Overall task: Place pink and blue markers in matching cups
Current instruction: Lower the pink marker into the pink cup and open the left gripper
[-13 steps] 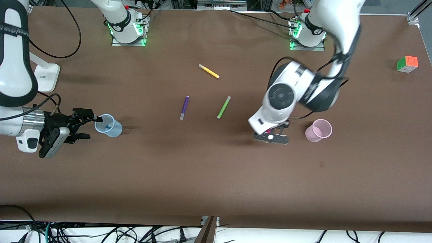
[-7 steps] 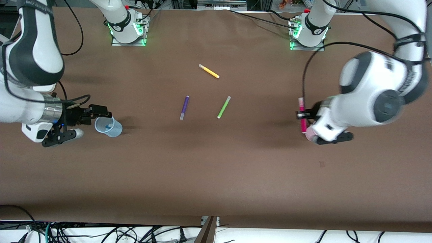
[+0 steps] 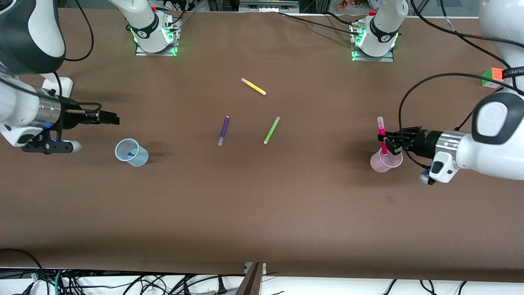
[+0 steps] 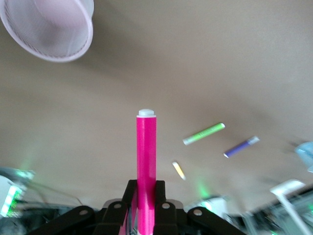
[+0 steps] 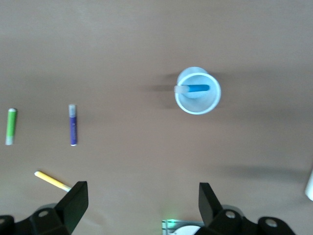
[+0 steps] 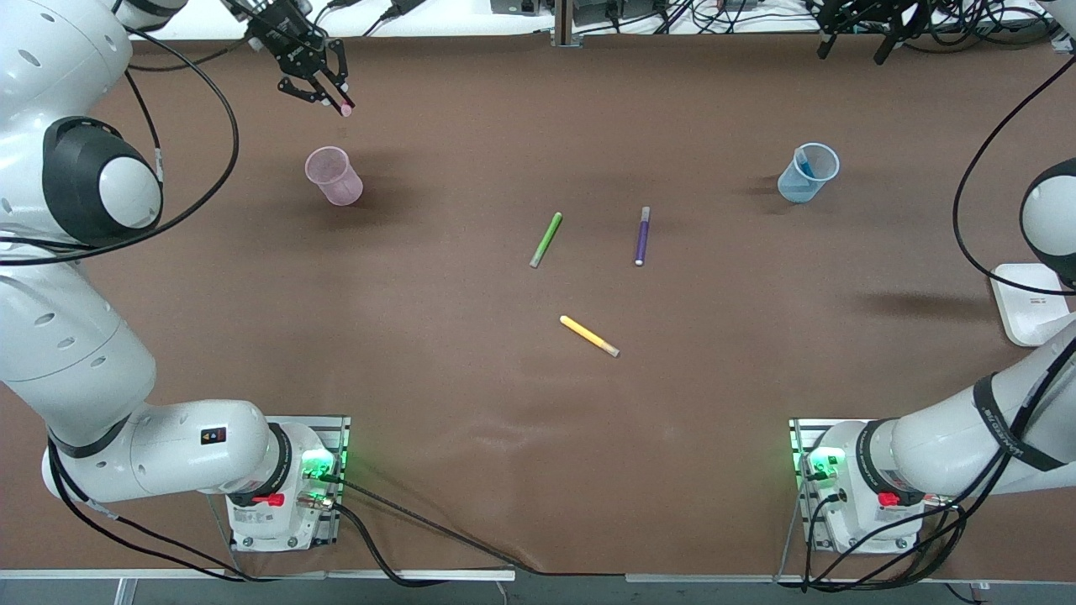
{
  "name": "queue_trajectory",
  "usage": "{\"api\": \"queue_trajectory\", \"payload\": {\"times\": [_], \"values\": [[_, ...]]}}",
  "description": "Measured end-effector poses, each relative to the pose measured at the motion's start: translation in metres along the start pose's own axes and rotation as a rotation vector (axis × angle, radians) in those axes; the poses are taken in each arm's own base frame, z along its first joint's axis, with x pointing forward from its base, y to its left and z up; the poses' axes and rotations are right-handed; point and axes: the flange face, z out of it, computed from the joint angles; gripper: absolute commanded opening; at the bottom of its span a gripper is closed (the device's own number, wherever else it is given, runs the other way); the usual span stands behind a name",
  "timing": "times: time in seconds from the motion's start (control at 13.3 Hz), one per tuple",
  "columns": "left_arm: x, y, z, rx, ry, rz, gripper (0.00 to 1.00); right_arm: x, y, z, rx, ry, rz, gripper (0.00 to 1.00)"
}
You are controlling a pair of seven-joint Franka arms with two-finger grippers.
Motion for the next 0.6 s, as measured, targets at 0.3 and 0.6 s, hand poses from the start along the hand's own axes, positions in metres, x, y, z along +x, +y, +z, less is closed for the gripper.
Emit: {"api": "queue_trajectory", "payload": {"times": [0.3,0.6], "values": [[0.060,-0.068,0.003,-0.131,-0.176,-0.112,0.00,-0.045,0.021,-0.038,-0.023,0.058,0.032,1.00],[0.093,-0.104,0.027,-0.155,-0.261,-0.141,0.00,-0.088,0.042,-0.056,-0.015,0.083,0.062,1.00]]}}
